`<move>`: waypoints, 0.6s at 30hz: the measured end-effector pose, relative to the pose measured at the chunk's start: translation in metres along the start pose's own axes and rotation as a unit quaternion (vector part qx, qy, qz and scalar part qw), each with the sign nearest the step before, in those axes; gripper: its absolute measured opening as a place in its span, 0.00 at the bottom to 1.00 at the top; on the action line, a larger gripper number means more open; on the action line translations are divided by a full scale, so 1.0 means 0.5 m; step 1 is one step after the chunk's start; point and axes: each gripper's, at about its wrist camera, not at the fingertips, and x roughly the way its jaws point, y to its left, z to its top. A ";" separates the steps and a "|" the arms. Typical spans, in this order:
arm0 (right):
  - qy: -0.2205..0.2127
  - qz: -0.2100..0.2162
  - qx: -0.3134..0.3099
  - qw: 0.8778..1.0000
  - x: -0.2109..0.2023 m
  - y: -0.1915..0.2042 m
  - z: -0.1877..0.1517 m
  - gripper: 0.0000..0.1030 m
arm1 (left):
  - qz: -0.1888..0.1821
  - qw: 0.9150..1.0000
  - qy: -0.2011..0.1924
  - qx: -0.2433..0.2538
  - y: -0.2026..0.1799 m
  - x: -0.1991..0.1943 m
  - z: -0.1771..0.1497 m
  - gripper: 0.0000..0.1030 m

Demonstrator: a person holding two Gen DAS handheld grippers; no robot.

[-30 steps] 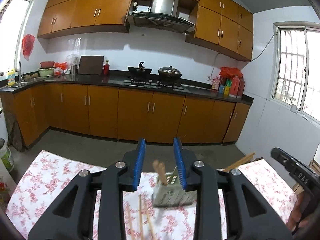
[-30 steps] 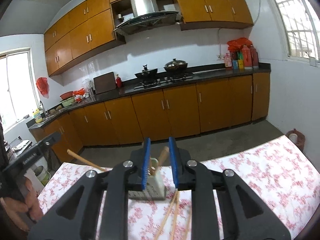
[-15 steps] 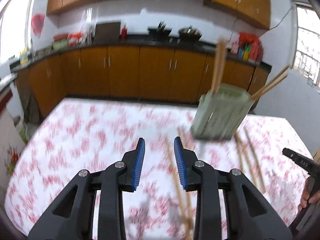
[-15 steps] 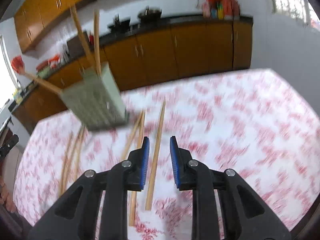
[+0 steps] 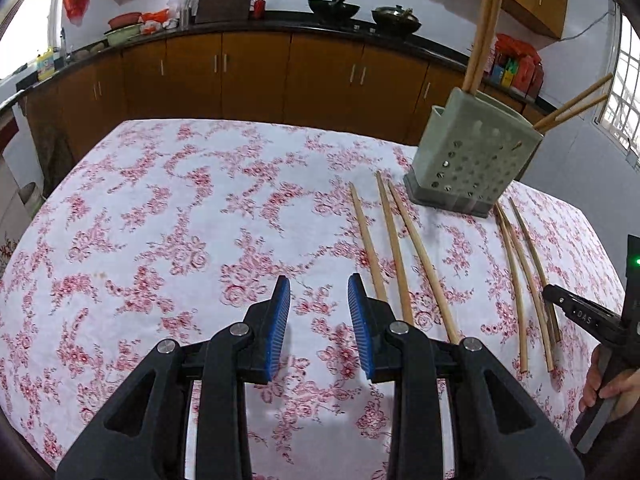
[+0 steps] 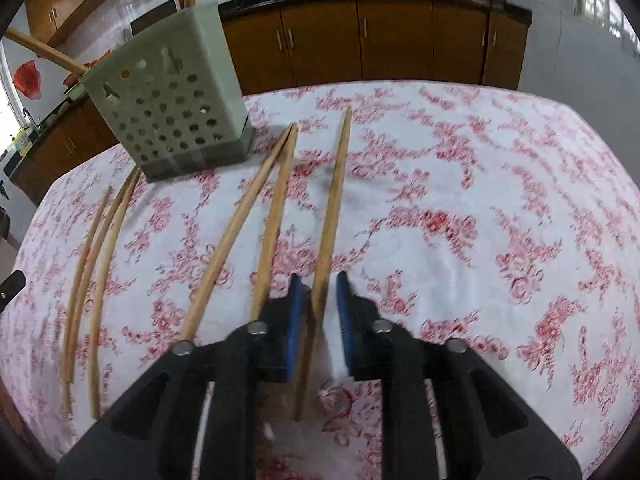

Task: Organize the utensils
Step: 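Close the right tool on a chopstick while the left tool grasps another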

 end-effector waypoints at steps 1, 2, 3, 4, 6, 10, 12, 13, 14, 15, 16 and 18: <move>-0.001 -0.001 0.004 1.000 0.000 -0.006 0.000 0.09 | -0.003 1.000 0.001 0.002 -0.005 0.004 -0.001 0.31; -0.002 -0.002 0.009 1.000 -0.001 -0.013 0.000 0.08 | -0.006 1.000 0.003 0.003 -0.009 0.007 -0.002 0.31; -0.004 -0.006 0.013 1.000 -0.002 -0.019 0.001 0.08 | -0.011 1.000 0.007 0.006 -0.016 0.012 -0.004 0.31; -0.007 -0.019 0.021 1.000 -0.002 -0.029 0.002 0.08 | -0.013 1.000 0.009 0.007 -0.020 0.014 -0.006 0.31; -0.009 -0.027 0.042 0.999 -0.002 -0.050 0.006 0.08 | -0.021 1.000 0.016 0.010 -0.030 0.022 -0.010 0.30; -0.009 -0.027 0.063 0.998 -0.004 -0.078 0.006 0.08 | -0.035 0.999 0.034 0.015 -0.054 0.040 -0.018 0.30; -0.010 -0.031 0.054 0.998 -0.005 -0.075 0.006 0.08 | -0.036 0.998 0.040 0.025 -0.071 0.051 -0.023 0.27; -0.011 -0.033 0.051 0.998 -0.006 -0.073 0.005 0.08 | -0.035 0.998 0.043 0.028 -0.076 0.056 -0.024 0.24; -0.012 -0.034 0.049 0.998 -0.006 -0.072 0.004 0.08 | -0.034 0.998 0.048 0.032 -0.084 0.063 -0.026 0.22; -0.012 -0.035 0.047 0.998 -0.006 -0.071 0.004 0.08 | -0.031 0.998 0.051 0.035 -0.088 0.069 -0.028 0.21; -0.012 -0.035 0.046 0.998 -0.006 -0.071 0.003 0.08 | -0.029 0.997 0.055 0.036 -0.091 0.074 -0.028 0.18; -0.011 -0.033 0.046 0.998 -0.010 -0.071 0.001 0.08 | -0.025 0.997 0.064 0.038 -0.097 0.087 -0.031 0.16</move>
